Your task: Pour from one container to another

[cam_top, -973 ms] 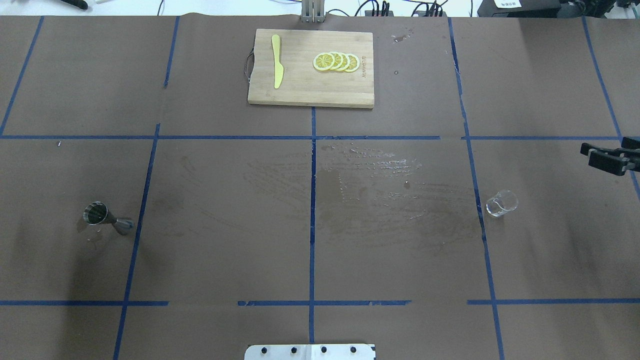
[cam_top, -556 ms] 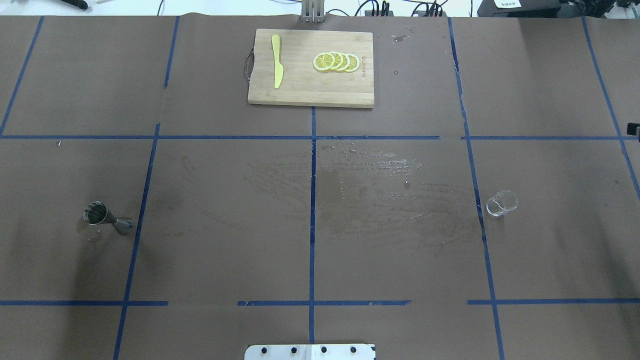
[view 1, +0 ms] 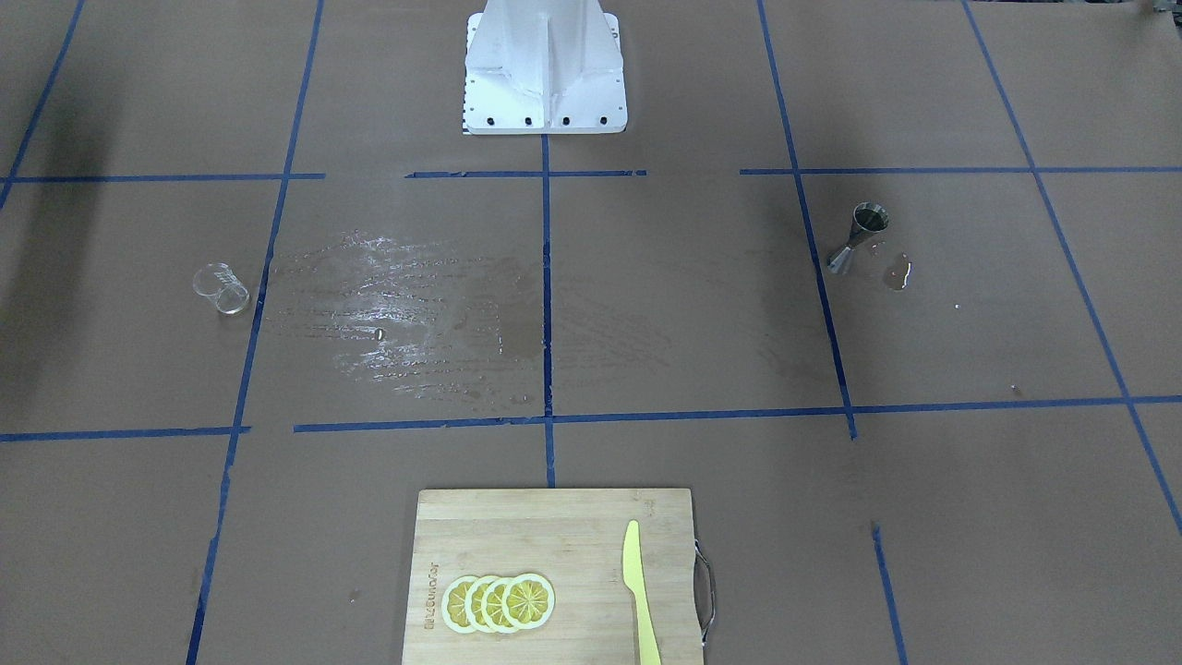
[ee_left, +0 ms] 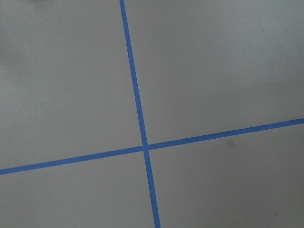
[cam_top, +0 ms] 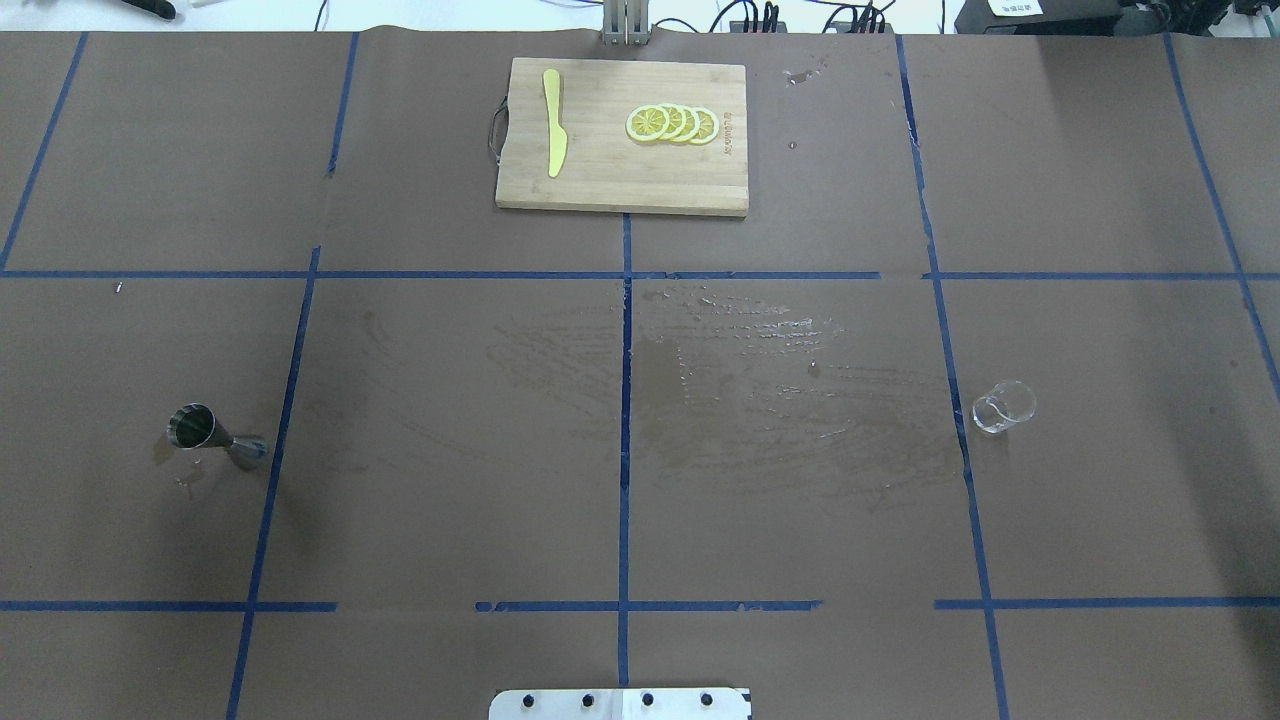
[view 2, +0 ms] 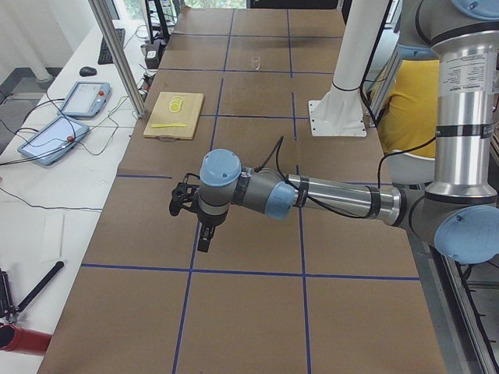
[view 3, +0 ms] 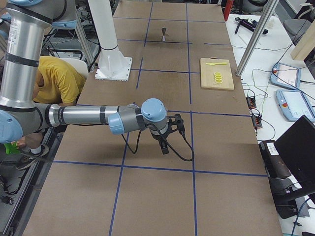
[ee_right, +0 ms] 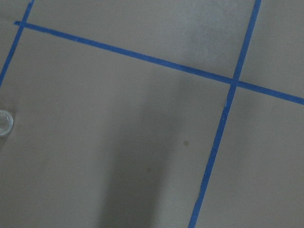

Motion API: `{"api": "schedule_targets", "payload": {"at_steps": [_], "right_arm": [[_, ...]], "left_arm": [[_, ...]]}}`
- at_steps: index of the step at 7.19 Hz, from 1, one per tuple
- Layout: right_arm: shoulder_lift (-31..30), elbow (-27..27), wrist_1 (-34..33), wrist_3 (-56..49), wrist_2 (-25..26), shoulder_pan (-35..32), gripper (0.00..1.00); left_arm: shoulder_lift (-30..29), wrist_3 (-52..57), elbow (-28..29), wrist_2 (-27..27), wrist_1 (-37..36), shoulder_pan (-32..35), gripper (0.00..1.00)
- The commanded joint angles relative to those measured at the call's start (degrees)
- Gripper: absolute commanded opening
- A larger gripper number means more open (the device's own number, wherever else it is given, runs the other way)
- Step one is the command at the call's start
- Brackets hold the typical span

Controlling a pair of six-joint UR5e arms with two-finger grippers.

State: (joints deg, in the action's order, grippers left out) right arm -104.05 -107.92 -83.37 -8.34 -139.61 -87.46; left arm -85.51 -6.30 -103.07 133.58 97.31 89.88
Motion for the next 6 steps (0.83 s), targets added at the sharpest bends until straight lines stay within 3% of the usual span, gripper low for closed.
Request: {"api": "schedule_targets", "payload": {"at_steps": [1,2,3,6], "right_arm": [[3.5,0.08,-9.24,-5.73,0.39,1.83,1.0],[6.29,-0.1,-15.96,-5.81,-0.22,4.63,1.0],[8.06,-0.36,-19.34,-6.07,0.3,3.27,1.0],[7.64,0.43,-18.76,-5.29,0.48,3.34,1.0]], "left_arm": [[7.23,0.24,-3.08,0.88,-0.19,-0.23,1.0],[7.99,0.24,-3.01,1.41,2.77,-0.32,1.0],[9.04,-0.29,-3.01,1.42,3.93,-0.32,1.0],[8.26,0.32,-4.15,1.33,2.98,-2.67,1.0]]}}
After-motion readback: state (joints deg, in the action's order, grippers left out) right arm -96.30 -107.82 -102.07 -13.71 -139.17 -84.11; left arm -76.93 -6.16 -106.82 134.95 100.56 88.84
